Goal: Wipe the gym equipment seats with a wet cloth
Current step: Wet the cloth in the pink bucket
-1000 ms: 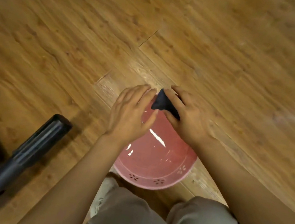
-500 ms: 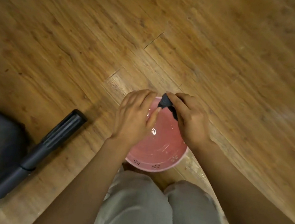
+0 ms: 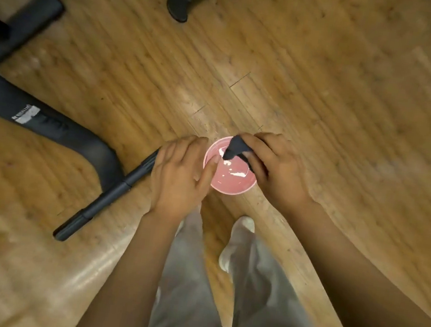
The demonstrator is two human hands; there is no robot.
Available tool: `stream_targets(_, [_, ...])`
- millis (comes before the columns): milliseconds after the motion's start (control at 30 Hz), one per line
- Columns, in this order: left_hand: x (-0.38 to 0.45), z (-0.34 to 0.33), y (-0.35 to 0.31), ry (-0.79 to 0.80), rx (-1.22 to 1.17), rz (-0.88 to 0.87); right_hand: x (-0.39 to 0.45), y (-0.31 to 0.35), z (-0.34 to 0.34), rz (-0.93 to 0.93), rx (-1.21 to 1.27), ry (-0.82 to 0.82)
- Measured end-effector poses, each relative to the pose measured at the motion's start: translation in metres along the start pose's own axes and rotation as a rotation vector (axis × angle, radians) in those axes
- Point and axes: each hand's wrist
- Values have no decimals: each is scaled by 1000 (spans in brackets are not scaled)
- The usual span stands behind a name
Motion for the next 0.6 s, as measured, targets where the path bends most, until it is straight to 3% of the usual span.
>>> stream_targets(133, [-5, 77, -20, -94, 21, -49, 9, 58, 57, 32, 24, -83])
stream_targets(267, [-10, 139, -22, -189, 53, -118, 30, 116, 88, 189, 36, -131])
stream_targets(467, [-24, 218, 15, -282, 97, -147, 76, 194, 83, 396, -4, -153])
stream_targets(600, [-44, 260, 49, -325, 136, -90, 97, 239, 61, 421, 40, -178])
Point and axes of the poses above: each hand's wrist, its own x-axis towards the middle knuckle, its own z-axis out of the back of the hand, y = z × x, and after that the axes turned 1 degree about z, right-handed
